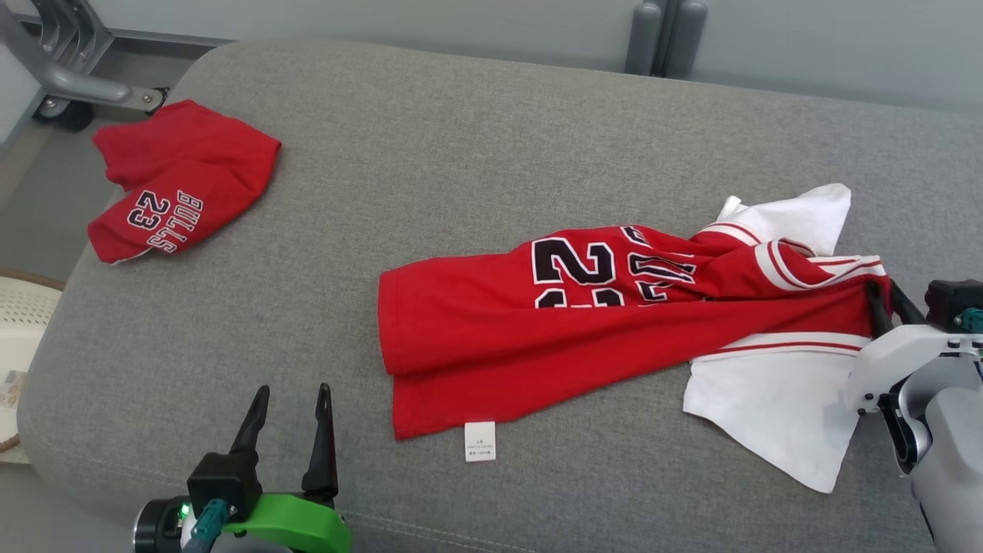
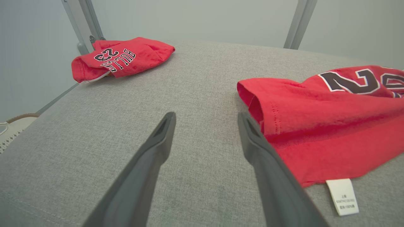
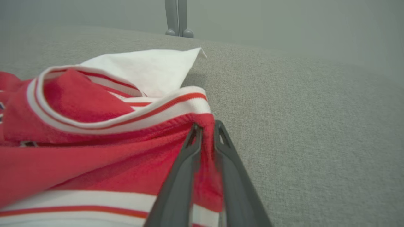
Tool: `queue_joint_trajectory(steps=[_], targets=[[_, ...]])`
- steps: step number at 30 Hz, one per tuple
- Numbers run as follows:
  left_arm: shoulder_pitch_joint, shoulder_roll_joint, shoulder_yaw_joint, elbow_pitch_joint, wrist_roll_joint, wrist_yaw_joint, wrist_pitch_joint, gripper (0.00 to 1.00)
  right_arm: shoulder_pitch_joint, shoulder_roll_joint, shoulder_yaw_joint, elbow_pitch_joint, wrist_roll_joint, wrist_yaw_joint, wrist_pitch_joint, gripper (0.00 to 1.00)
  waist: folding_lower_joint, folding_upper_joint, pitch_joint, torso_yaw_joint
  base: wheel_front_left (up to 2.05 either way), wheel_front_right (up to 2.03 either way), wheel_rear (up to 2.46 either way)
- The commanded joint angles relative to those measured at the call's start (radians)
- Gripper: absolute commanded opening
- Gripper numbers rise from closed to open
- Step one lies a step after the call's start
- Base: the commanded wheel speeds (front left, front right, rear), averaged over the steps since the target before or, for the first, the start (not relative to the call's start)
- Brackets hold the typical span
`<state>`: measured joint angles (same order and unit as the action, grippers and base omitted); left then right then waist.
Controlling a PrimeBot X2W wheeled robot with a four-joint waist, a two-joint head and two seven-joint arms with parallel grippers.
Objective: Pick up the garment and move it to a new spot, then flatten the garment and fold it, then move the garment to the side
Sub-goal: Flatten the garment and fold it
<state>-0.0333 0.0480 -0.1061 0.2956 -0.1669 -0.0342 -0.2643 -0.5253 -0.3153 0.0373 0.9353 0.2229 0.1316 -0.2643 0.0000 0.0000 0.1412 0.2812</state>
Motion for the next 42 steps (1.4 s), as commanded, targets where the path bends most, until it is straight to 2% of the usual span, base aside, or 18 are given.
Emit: queue_joint_trajectory(steps=[1,5,10,20,33,42], targets=[[-0.015,0.005,-0.006,0.004,-0.004,0.0,0.0,1.0,-0.013,-0.004,-0.012,0.013,-0.015,-0.002,0.0,1.0,0.0,0.0,0.003,0.006,0.0,0.0,0.0],[-0.005,0.005,-0.017,0.013,-0.008,0.002,0.0,1.0,0.02,0.017,-0.056,-0.023,-0.034,-0.002,0.0,1.0,0.0,0.0,-0.019,-0.013,0.0,0.0,0.0],[0.03,0.005,-0.011,0.019,-0.013,0.005,0.0,1.0,0.144,0.074,-0.098,-0.165,-0.031,-0.002,0.0,1.0,0.0,0.0,-0.061,-0.072,0.0,0.0,0.0],[0.068,0.005,0.018,0.044,-0.014,-0.001,0.0,1.0,0.357,0.157,-0.021,-0.335,-0.01,-0.002,0.0,1.0,0.0,0.0,-0.099,-0.187,0.0,0.0,0.0],[0.118,0.005,0.024,0.025,-0.017,-0.001,0.0,1.0,0.486,0.228,0.008,-0.493,-0.007,-0.002,0.0,1.0,0.0,0.0,-0.134,-0.218,0.0,0.0,0.0],[0.16,0.005,0.047,0.001,-0.026,0.008,0.0,1.0,0.543,0.251,0.016,-0.568,-0.018,-0.002,0.0,1.0,0.0,0.0,-0.17,-0.246,0.0,0.0,0.0]])
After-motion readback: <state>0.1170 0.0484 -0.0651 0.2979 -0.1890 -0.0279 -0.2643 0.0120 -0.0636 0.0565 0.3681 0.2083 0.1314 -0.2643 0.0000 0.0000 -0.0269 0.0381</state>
